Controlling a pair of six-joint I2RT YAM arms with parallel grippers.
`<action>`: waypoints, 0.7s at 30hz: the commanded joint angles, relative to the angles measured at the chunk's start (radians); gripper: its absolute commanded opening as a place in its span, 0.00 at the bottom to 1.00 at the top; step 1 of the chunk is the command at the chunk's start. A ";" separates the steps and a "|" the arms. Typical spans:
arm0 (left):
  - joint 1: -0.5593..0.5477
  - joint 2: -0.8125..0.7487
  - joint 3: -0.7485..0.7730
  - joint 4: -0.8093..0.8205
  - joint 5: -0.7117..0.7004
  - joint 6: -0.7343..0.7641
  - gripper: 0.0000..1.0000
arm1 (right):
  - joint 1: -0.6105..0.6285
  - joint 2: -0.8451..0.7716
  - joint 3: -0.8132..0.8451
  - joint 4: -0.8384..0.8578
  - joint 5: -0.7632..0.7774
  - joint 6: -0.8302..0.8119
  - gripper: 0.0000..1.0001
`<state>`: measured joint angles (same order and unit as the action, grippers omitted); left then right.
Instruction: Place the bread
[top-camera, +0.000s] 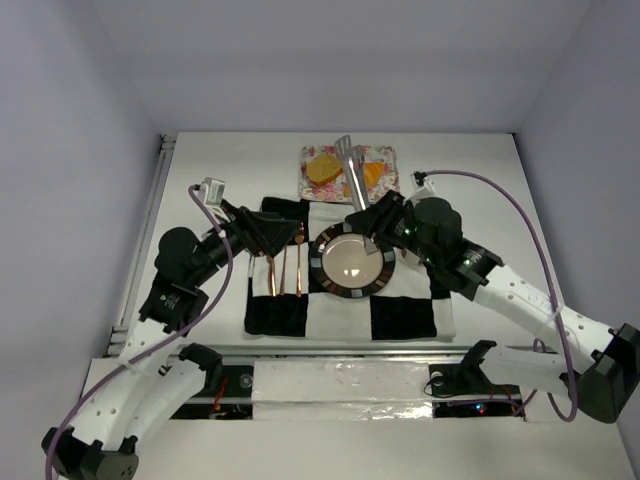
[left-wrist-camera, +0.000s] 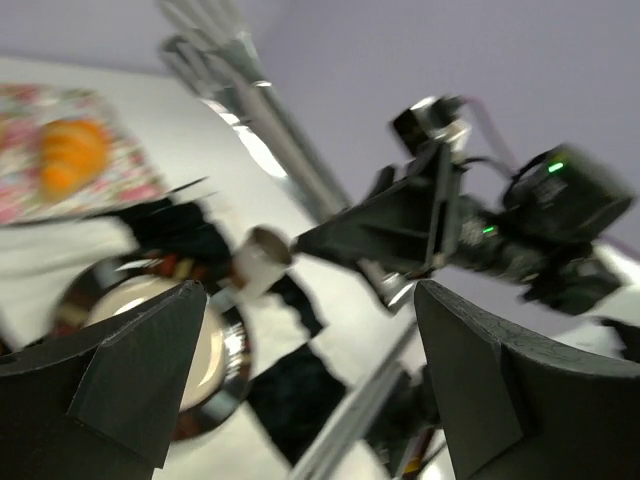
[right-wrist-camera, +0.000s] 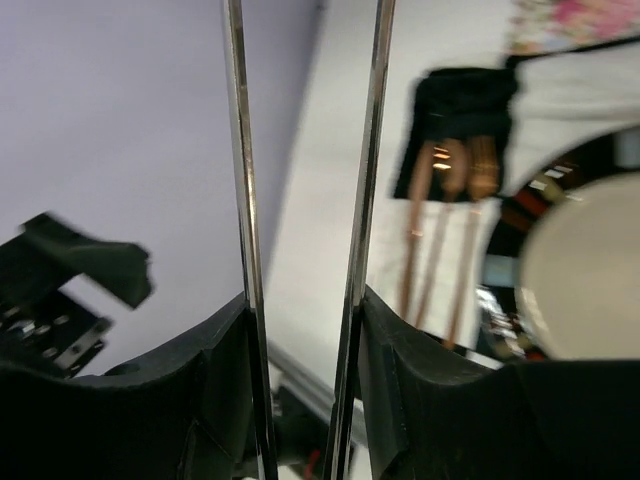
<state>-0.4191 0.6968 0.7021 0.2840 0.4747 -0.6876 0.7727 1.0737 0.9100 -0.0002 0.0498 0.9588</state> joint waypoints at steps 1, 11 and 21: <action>-0.004 -0.040 -0.003 -0.247 -0.134 0.194 0.84 | -0.061 0.025 0.073 -0.179 -0.027 -0.061 0.46; -0.004 -0.120 -0.122 -0.261 -0.177 0.296 0.84 | -0.208 0.256 0.234 -0.343 0.013 -0.149 0.47; -0.004 -0.161 -0.116 -0.263 -0.159 0.310 0.83 | -0.311 0.505 0.426 -0.463 0.031 -0.226 0.54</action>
<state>-0.4191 0.5510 0.5858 -0.0185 0.3126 -0.4000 0.4850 1.5539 1.2633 -0.4202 0.0616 0.7815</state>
